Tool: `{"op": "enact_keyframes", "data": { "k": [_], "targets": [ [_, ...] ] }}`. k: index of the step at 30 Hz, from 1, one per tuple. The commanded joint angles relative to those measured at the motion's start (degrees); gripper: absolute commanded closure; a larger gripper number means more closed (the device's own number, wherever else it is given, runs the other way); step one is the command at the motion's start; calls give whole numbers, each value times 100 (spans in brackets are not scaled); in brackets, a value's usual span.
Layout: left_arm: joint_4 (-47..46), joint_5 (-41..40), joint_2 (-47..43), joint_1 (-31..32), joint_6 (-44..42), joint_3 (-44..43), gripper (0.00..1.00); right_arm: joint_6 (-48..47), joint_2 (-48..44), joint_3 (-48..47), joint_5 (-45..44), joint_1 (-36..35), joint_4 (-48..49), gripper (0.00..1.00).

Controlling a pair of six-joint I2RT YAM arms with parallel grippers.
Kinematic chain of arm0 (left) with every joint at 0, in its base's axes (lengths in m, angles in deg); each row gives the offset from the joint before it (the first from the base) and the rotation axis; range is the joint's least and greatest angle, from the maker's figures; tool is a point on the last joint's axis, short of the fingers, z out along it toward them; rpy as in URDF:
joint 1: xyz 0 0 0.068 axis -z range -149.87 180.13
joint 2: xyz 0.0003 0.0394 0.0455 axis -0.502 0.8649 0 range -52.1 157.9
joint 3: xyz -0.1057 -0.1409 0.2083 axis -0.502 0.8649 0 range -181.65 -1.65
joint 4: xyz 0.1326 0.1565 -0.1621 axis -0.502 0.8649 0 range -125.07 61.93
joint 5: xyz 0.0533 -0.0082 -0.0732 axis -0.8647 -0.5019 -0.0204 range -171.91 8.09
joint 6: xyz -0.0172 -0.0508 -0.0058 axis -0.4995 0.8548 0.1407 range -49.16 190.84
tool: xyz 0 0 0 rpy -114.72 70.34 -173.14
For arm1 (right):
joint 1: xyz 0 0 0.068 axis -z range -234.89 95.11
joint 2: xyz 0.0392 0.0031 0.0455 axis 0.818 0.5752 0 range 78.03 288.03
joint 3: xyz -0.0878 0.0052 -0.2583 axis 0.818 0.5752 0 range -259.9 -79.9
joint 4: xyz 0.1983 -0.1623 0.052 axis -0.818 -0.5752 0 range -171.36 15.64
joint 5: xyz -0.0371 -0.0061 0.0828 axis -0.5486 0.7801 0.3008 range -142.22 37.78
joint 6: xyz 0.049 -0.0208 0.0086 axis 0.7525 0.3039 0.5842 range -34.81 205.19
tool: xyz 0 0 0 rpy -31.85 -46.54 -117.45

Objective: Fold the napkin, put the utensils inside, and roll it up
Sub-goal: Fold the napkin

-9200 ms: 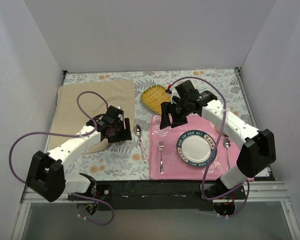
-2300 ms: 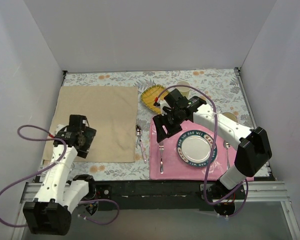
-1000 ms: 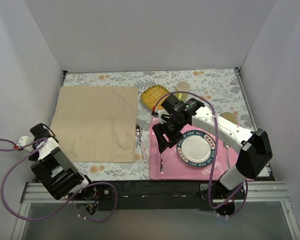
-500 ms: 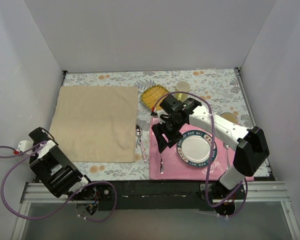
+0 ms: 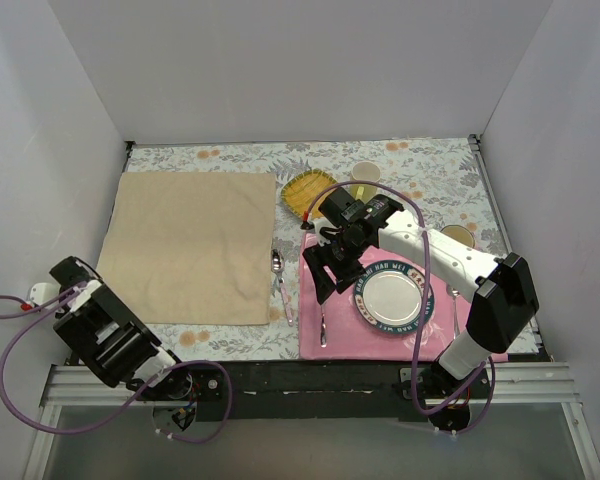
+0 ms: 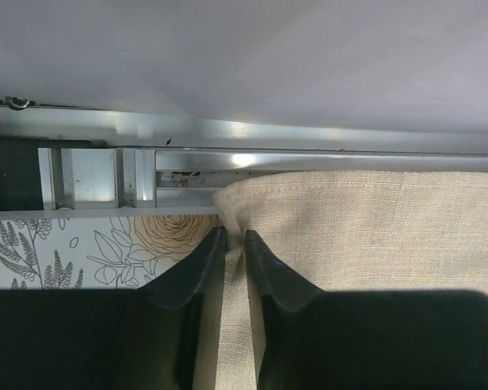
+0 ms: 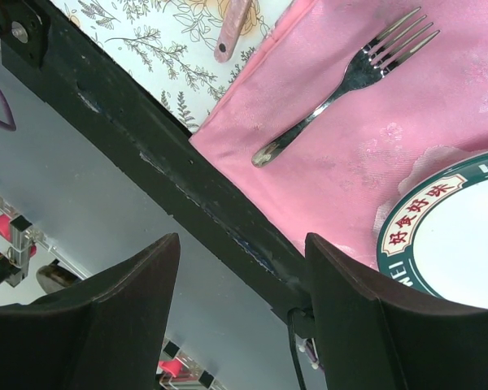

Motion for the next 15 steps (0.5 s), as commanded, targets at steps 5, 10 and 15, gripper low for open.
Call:
{"op": "enact_keyframes", "data": {
  "k": [5, 10, 15],
  "targets": [
    [230, 540, 188, -13, -248, -90, 95, -74, -58, -232, -42, -17, -136, 29],
    [817, -136, -461, -13, -161, -310, 100, -92, -84, -206, -25, -25, -127, 29],
    [1320, -646, -735, -13, -108, -740, 100, -83, -76, -249, 19, -25, -118, 29]
  ]
}}
